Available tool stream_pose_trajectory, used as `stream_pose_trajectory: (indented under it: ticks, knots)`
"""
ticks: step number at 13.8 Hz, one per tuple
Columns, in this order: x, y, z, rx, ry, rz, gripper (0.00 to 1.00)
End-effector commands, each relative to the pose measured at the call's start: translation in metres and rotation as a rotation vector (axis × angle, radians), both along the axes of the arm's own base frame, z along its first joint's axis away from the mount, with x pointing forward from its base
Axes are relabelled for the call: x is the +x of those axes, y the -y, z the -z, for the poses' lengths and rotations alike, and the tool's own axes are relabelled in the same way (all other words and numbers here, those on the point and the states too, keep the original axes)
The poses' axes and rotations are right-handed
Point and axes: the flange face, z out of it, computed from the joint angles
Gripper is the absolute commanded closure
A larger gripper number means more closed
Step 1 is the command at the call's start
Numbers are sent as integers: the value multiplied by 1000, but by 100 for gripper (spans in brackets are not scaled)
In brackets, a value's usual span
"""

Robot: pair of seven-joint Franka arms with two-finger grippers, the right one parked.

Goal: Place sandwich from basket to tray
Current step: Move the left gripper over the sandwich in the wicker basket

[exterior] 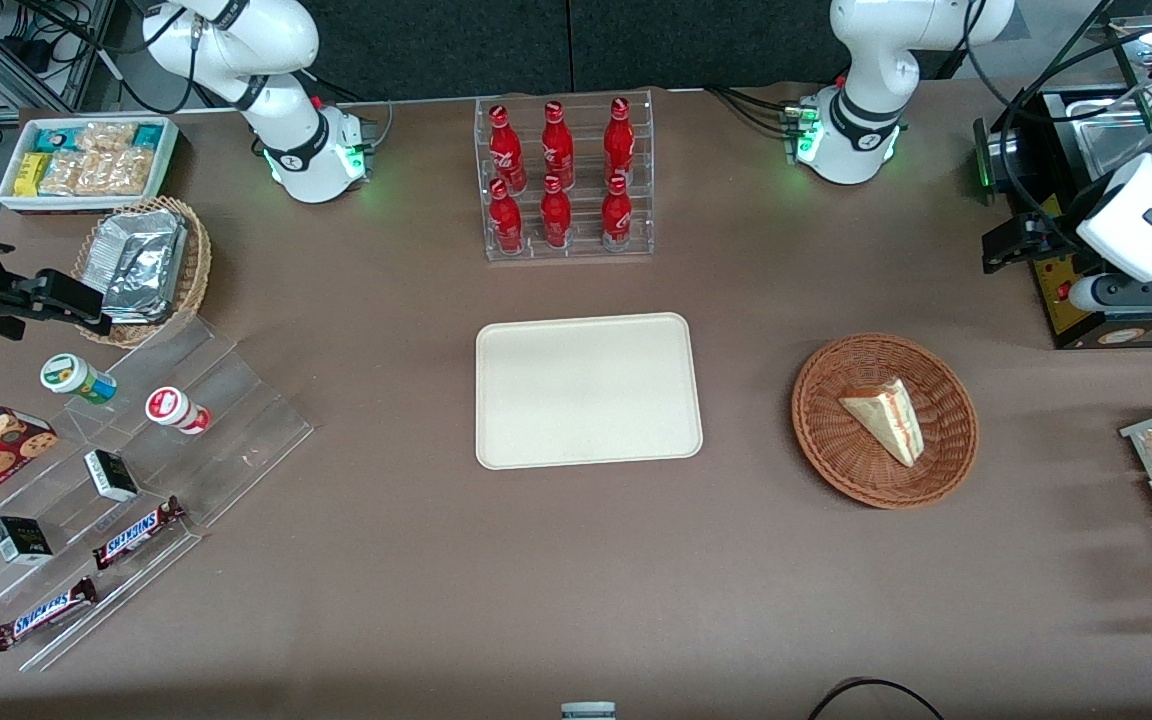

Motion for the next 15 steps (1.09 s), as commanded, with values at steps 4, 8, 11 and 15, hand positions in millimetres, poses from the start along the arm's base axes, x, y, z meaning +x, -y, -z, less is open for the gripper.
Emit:
stream_pose_trajectory:
  ticks: [4, 8, 11, 15]
  knots:
    - [12, -5, 7, 32, -5, -5, 0]
    - [23, -11, 67, 47, 14, -55, 0]
    - [27, -18, 115, 66, 68, -264, 0]
    - [20, -13, 183, 60, 163, -532, 0]
